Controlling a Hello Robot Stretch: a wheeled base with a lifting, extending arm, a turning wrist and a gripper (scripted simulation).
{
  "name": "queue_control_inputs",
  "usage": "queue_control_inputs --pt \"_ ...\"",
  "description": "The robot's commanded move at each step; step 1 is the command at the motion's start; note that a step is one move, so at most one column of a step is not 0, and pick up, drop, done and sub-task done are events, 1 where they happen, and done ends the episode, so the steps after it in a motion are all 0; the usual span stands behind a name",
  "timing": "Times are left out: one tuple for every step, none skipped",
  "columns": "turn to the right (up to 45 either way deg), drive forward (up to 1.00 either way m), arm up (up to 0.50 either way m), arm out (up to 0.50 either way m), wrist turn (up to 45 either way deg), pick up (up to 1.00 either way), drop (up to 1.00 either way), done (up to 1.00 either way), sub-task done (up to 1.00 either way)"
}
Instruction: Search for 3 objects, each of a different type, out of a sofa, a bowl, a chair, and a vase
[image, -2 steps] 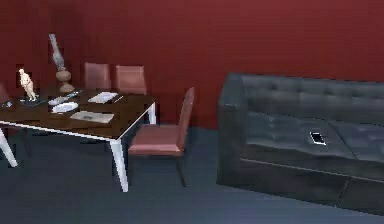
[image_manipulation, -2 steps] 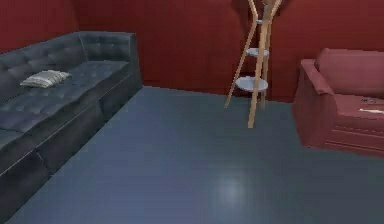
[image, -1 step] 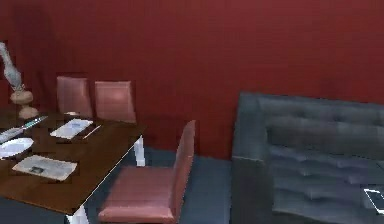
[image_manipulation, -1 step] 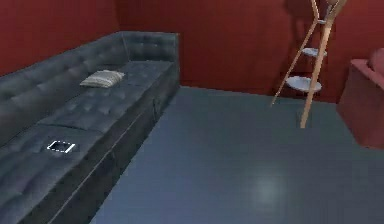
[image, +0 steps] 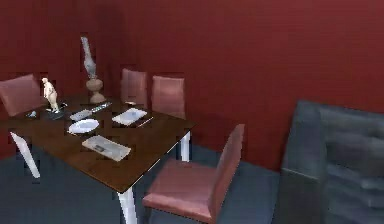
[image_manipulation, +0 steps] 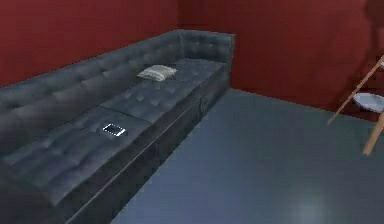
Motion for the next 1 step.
queue_control_inputs --pt "0.0 0.00 0.00 0.00 0.0 0.00 0.00 0.00 1.00"
